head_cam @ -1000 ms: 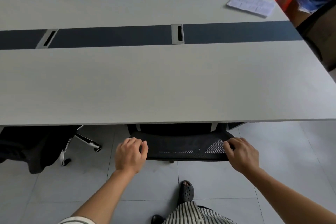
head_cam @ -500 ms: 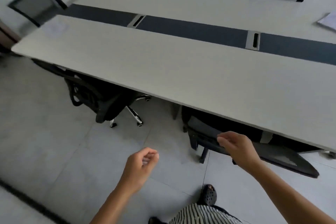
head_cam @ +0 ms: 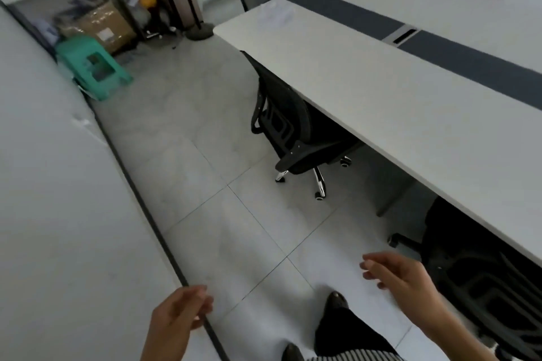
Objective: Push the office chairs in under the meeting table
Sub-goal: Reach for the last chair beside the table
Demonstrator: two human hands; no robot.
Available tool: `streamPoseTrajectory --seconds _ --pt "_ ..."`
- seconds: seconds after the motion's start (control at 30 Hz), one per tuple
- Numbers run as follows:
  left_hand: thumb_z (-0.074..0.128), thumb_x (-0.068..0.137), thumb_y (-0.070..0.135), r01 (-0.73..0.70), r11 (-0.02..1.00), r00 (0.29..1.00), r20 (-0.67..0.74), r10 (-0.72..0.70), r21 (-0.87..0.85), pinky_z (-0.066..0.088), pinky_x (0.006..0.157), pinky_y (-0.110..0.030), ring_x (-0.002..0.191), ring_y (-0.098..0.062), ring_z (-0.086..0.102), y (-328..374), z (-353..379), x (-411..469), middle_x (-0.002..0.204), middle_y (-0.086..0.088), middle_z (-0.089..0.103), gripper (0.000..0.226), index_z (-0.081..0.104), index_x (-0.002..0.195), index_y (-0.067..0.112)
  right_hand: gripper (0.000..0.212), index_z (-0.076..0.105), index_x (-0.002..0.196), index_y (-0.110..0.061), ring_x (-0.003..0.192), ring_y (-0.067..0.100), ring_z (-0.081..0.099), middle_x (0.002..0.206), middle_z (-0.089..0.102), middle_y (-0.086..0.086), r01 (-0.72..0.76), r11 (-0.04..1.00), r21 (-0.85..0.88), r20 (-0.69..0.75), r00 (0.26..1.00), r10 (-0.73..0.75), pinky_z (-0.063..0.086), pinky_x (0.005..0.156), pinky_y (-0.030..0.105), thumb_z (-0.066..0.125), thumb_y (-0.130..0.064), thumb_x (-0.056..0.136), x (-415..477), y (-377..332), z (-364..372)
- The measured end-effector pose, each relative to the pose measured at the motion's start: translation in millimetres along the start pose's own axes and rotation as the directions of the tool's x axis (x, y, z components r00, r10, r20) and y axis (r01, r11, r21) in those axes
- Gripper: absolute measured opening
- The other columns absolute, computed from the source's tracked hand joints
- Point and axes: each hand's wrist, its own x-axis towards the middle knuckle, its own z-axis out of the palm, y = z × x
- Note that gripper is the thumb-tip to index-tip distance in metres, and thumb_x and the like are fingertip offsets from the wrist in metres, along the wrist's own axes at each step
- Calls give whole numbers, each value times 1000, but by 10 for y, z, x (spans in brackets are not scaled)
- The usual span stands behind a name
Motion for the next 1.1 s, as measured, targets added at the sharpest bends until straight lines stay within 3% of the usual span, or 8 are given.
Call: streamPoseTrajectory --seconds 0.4,0.63,0.73,0.83,0.93,1.0,1.1 --pt "57 88 6 -63 994 993 -107 54 -85 53 68 -39 77 -28 70 1113 -144 1587 75 -11 75 12 69 87 6 9 72 91 -21 76 13 71 79 76 1 161 983 -85 95 984 -153 56 76 38 66 -18 85 2079 -1263 604" --pt "56 88 5 -112 988 992 -78 104 -109 52 71 -41 78 -27 70 1767 -157 2471 77 -10 75 12 69 90 6 10 72 91 -22 77 13 72 81 76 0 207 976 -73 109 974 -198 54 66 31 65 -16 87 3042 -2069 896" --pt "56 88 3 -86 990 996 -43 82 -113 51 73 -42 79 -30 69 1940 -236 2968 76 -12 75 12 68 89 4 10 72 92 -22 79 14 72 82 77 0 184 981 -61 61 982 -180 53 68 29 65 -15 87 3332 -2200 1051" --pt "57 87 2 -88 991 996 -5 88 -98 50 71 -41 80 -34 68 2151 -375 3594 73 -11 75 11 68 89 2 9 72 89 -24 77 20 72 80 77 1 138 990 -40 -27 990 -139 55 69 37 66 -18 86 3583 -2272 1278" --pt "59 87 2 -139 989 987 70 143 -57 50 70 -40 80 -35 68 2483 -495 4250 73 -11 75 10 69 88 2 20 72 85 -23 75 16 73 79 77 2 97 995 28 -146 985 -92 55 65 29 67 -39 75 3759 -2395 1544" --pt "60 86 4 -171 985 975 141 172 -21 50 69 -39 79 -31 69 2751 -560 4665 73 -9 75 9 69 87 4 10 72 83 -24 75 14 73 78 77 1 65 997 46 -224 973 -53 55 63 23 68 -32 78 3852 -2517 1720" --pt "66 84 7 -243 970 931 284 228 17 48 67 -35 77 -28 70 3191 -543 5183 75 -10 76 3 69 86 7 6 71 84 -30 78 14 73 77 76 -6 10 1000 30 -321 947 0 56 71 29 71 -25 80 3963 -2687 1927"
